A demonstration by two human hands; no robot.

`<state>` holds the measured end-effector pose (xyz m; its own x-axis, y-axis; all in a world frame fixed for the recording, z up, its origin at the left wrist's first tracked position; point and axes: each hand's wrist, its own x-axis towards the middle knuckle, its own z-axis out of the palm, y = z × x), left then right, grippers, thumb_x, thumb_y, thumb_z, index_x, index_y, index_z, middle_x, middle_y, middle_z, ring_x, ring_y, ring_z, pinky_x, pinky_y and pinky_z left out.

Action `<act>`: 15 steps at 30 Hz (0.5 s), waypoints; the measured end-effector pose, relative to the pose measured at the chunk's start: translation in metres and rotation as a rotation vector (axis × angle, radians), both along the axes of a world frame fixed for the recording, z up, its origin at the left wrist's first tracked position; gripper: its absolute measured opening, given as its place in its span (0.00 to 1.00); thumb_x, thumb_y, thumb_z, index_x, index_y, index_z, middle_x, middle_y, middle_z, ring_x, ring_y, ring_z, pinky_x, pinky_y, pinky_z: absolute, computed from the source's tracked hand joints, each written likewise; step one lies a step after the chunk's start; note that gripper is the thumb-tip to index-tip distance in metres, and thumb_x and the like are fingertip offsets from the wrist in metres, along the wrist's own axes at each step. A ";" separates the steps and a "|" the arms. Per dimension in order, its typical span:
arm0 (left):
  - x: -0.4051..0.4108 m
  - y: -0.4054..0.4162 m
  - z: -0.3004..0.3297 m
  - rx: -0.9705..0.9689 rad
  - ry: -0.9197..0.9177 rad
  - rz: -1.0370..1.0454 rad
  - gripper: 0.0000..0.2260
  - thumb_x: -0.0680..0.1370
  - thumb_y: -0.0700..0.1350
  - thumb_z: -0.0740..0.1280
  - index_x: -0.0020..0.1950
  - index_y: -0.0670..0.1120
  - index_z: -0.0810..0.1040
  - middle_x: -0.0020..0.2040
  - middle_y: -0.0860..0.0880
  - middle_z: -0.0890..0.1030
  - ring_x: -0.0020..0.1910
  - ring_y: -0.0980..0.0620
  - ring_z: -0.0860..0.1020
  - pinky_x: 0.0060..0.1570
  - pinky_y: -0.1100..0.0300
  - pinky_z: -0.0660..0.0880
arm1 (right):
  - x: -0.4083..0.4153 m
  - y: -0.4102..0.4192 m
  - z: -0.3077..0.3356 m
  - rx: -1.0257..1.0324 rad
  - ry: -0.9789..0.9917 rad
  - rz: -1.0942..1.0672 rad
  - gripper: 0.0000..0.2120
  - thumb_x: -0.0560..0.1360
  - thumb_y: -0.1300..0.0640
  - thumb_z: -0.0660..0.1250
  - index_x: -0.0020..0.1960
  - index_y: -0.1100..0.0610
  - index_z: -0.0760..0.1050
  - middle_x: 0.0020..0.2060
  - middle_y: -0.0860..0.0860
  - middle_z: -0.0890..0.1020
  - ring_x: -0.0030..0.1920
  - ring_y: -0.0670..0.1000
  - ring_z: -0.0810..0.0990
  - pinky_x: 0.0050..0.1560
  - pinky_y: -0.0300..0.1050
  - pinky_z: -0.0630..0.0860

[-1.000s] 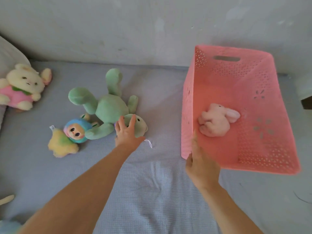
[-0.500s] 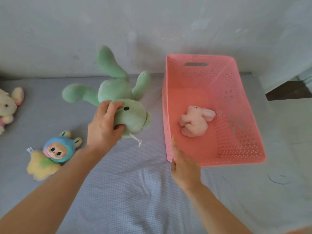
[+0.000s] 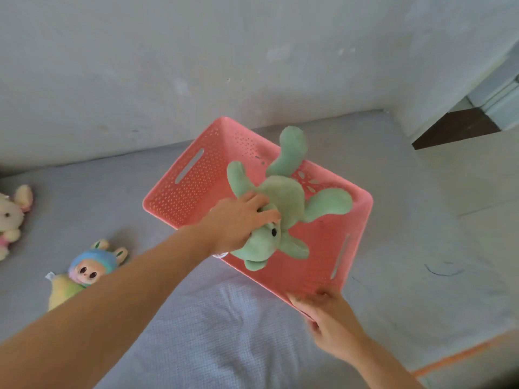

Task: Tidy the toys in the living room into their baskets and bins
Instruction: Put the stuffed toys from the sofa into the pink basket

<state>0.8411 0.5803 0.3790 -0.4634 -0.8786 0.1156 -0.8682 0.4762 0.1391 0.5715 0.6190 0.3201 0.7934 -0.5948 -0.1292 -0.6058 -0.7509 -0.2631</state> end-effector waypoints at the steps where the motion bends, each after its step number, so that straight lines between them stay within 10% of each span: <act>1: -0.011 0.005 -0.012 0.059 0.019 0.000 0.29 0.58 0.34 0.72 0.54 0.52 0.67 0.46 0.46 0.78 0.43 0.46 0.78 0.19 0.70 0.55 | 0.001 -0.003 0.007 0.044 -0.025 -0.018 0.34 0.62 0.53 0.71 0.66 0.43 0.66 0.41 0.36 0.82 0.43 0.40 0.75 0.51 0.30 0.71; 5: -0.053 0.023 -0.051 0.152 0.111 0.050 0.31 0.55 0.33 0.74 0.52 0.51 0.66 0.48 0.46 0.77 0.46 0.48 0.76 0.24 0.72 0.46 | 0.012 -0.008 0.016 0.469 -0.357 -0.537 0.20 0.74 0.48 0.63 0.64 0.51 0.68 0.57 0.43 0.74 0.58 0.42 0.72 0.62 0.43 0.72; 8: -0.076 0.029 -0.055 0.132 0.329 0.095 0.25 0.61 0.35 0.67 0.54 0.50 0.66 0.53 0.46 0.76 0.52 0.52 0.68 0.25 0.65 0.62 | 0.026 -0.013 0.018 0.405 -0.612 -0.597 0.35 0.68 0.41 0.66 0.70 0.47 0.56 0.70 0.46 0.60 0.70 0.43 0.61 0.67 0.37 0.64; 11: -0.076 0.034 -0.062 0.395 0.636 0.170 0.21 0.66 0.42 0.57 0.58 0.53 0.62 0.61 0.48 0.70 0.59 0.53 0.68 0.44 0.52 0.76 | 0.039 -0.017 0.011 0.318 -0.439 -0.446 0.40 0.69 0.47 0.69 0.75 0.48 0.52 0.71 0.47 0.63 0.69 0.45 0.63 0.67 0.40 0.65; 15: -0.057 0.031 -0.058 0.647 0.765 0.377 0.33 0.66 0.48 0.55 0.72 0.51 0.52 0.69 0.46 0.63 0.67 0.48 0.66 0.66 0.49 0.68 | 0.046 -0.030 -0.012 0.132 0.116 -0.444 0.29 0.75 0.60 0.63 0.73 0.48 0.58 0.66 0.49 0.69 0.61 0.55 0.74 0.58 0.51 0.73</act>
